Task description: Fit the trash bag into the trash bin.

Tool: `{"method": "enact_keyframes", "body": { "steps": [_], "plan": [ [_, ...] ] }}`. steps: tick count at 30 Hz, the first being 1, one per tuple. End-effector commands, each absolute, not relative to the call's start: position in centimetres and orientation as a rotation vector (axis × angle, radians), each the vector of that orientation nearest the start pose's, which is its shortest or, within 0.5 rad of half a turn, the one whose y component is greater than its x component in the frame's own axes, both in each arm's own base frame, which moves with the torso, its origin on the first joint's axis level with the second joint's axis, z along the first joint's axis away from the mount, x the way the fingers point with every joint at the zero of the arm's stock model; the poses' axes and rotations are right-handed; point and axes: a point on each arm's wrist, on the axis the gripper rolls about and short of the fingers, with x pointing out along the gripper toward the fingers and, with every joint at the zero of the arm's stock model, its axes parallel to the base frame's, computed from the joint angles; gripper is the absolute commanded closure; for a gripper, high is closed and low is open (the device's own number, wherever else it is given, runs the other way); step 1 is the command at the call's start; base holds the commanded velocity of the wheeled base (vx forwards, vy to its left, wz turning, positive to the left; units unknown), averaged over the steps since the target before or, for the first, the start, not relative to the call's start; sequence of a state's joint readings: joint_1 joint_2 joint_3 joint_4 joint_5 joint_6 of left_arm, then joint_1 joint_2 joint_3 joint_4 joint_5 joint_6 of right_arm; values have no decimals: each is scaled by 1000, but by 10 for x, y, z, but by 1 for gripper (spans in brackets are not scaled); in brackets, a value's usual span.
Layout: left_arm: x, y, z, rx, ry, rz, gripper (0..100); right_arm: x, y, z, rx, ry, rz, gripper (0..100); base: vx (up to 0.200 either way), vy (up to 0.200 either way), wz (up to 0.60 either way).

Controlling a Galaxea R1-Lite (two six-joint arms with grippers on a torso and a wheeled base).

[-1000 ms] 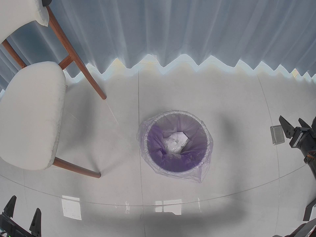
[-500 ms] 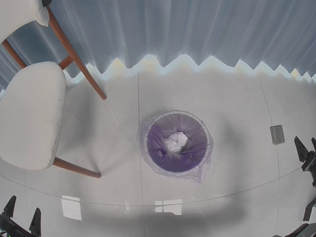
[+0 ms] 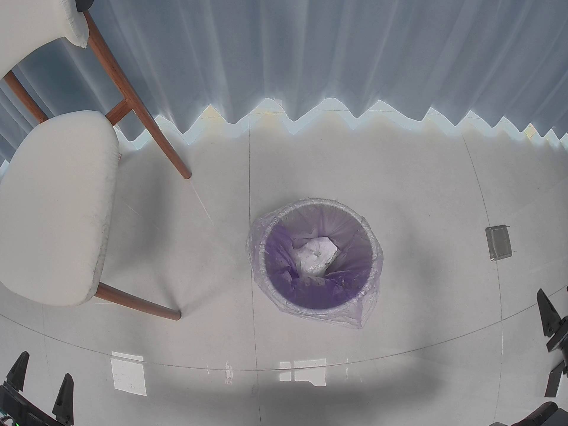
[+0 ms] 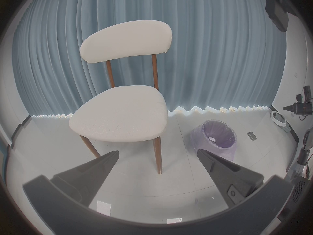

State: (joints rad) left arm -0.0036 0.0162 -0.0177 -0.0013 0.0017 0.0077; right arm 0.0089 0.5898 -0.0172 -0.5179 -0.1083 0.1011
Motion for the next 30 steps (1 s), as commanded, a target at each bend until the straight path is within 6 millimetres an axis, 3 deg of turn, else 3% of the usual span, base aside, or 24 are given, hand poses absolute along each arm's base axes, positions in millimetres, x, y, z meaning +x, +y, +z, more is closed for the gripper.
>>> {"method": "enact_keyframes", "body": {
  "steps": [1,6,14,30],
  "plan": [
    [-23,0,76,9,0,-3,0,2,-2,109,95,-28,-79,0,0,0,0],
    [-23,0,76,9,0,-3,0,-24,-1,79,54,-12,-29,0,0,0,0],
    [-23,0,76,11,0,-3,0,-23,1,76,-12,-2,52,0,0,0,0],
    [-23,0,76,11,-3,-9,0,-23,1,76,-6,-2,48,0,0,0,0]
  ]
}}
